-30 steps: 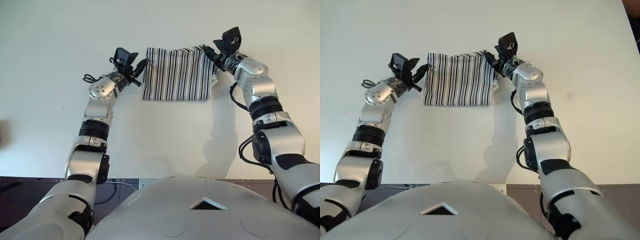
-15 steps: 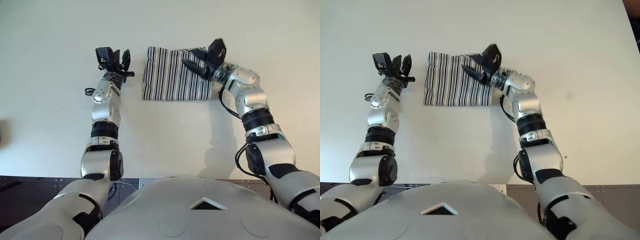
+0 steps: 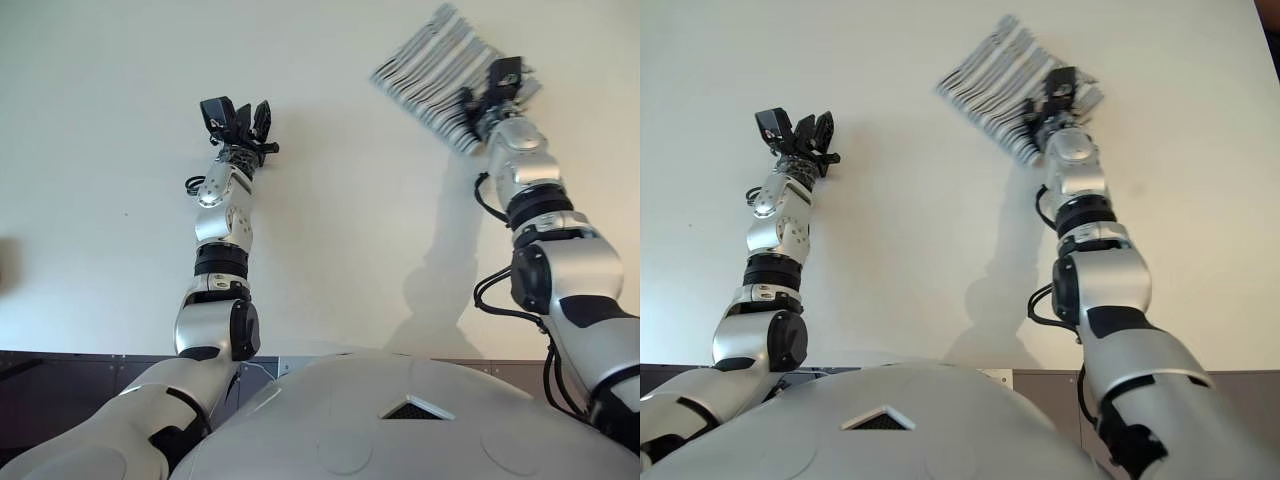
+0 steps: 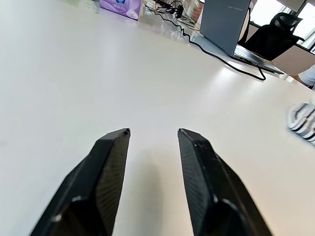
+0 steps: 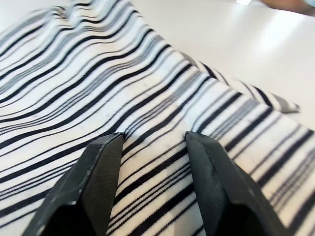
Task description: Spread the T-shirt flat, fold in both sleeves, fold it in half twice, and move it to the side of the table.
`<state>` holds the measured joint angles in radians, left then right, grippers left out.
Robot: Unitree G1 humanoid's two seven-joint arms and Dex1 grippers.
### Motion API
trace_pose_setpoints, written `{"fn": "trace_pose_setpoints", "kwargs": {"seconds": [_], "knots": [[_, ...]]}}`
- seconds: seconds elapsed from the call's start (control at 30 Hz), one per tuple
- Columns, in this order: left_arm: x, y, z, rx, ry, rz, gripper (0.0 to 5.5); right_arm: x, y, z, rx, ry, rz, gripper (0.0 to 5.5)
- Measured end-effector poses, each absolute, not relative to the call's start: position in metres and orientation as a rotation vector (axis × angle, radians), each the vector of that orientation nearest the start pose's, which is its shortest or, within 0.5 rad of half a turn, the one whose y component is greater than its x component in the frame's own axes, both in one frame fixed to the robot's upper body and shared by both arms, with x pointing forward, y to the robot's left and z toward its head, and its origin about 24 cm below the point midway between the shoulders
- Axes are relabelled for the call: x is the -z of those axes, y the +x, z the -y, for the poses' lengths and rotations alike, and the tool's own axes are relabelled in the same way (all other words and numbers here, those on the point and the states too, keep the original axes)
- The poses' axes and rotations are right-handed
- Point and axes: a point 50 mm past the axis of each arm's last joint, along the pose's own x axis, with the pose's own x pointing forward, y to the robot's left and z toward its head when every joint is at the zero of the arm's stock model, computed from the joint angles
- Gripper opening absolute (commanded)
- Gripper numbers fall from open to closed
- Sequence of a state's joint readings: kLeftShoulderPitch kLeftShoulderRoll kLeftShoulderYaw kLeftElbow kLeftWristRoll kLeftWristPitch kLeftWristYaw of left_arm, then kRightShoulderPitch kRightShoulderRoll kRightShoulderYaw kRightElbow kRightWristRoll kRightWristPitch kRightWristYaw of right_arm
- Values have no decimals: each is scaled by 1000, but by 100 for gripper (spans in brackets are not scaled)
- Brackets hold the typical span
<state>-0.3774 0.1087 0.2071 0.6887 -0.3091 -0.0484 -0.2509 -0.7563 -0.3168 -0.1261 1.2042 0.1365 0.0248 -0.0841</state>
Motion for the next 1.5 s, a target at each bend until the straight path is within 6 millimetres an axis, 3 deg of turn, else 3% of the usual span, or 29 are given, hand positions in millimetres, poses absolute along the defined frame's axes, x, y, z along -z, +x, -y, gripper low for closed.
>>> {"fn": "trace_pose_setpoints", "kwargs": {"seconds": [0.07, 0.13, 0.43, 0.63, 0.87, 1.1, 1.27, 1.3, 1.43, 1.5], "knots": [[6, 303, -185, 29, -331, -205, 180, -23, 335, 295, 453, -119, -487, 229], [8, 300, -186, 1, -348, -199, 180, -22, 326, 312, 508, -140, -500, 229], [9, 290, -185, -49, -379, -176, 180, -21, 324, 313, 573, -85, -488, 229], [9, 290, -180, -41, -371, -185, 180, -16, 315, 320, 722, 4, -484, 229], [9, 293, -182, -48, -358, -190, 180, -14, 313, 318, 710, 24, -414, 229], [8, 297, -192, -107, -356, -182, 180, -21, 330, 283, 548, 9, -238, 229], [7, 298, -206, -188, -359, -178, 180, -9, 319, 275, 530, -83, -218, 229], [6, 299, -209, -199, -361, -174, 180, -9, 319, 267, 506, -106, -191, 229], [0, 304, -220, -273, -313, -174, 180, 4, 320, 197, 335, -103, -155, 229], [-3, 309, -224, -320, -275, -182, 180, 5, 318, 172, 299, -97, -134, 229]]}}
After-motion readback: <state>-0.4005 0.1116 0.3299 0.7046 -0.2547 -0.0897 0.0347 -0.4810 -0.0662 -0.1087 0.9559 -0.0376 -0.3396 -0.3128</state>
